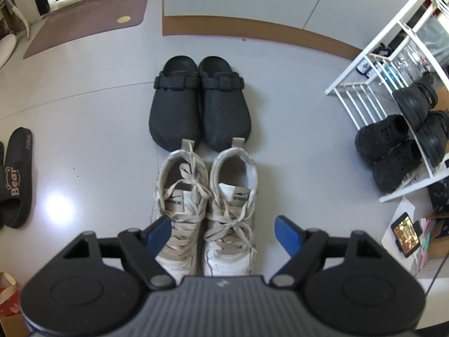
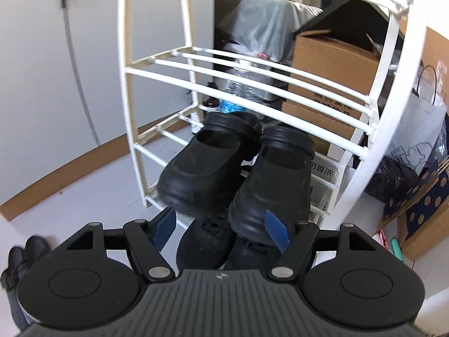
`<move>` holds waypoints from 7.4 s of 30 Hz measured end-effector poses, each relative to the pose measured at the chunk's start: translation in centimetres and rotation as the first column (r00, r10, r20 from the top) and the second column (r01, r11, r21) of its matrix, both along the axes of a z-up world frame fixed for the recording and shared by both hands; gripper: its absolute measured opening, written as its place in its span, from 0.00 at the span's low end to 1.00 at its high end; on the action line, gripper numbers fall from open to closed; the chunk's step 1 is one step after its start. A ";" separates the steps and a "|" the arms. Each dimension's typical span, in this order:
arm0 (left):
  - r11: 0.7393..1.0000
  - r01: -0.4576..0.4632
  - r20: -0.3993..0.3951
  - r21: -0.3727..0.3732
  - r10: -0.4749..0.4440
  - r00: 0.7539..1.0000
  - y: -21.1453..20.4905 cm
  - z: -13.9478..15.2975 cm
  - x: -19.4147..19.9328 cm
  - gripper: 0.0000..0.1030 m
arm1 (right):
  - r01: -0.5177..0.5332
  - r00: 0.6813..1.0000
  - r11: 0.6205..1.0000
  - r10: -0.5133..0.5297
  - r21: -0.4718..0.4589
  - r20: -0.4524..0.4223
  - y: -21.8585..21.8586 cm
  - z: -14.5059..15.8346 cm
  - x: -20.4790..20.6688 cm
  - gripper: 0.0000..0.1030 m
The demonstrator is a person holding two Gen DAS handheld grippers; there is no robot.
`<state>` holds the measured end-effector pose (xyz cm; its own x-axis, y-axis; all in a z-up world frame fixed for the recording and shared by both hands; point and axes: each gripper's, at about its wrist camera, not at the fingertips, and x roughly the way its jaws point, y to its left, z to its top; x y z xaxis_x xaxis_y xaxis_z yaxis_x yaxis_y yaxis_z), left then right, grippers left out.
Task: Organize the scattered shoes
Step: 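Open the right tool and withdraw it from the rack, then move the right tool over the white ERKE sneakers and lower into heels, then close the right tool on both white sneaker heels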
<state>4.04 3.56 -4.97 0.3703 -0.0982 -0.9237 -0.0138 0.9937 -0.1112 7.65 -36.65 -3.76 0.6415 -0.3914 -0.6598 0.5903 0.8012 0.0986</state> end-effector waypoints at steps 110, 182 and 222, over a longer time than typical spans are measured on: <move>0.987 -0.157 -0.024 0.017 0.157 0.987 5.1 0.8 -1.2 0.71 | -0.576 0.786 0.720 0.619 0.387 0.019 25.9 -8.8 -3.9 0.45; 0.956 -0.271 -0.148 0.113 0.286 0.947 9.7 -4.3 4.2 0.73 | -0.444 0.896 0.882 0.435 0.160 0.087 38.0 -18.7 -1.3 0.39; 0.952 -0.289 -0.146 0.100 0.301 0.942 10.0 -4.2 4.3 0.75 | -0.626 0.774 0.769 0.633 0.129 -0.012 38.8 -20.4 0.5 0.37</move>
<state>8.30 13.55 -9.14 0.2214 0.0666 -0.9729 -0.3186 0.9479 -0.0076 8.13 2.16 -24.21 0.6820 0.1660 -0.7123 -0.0360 0.9804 0.1939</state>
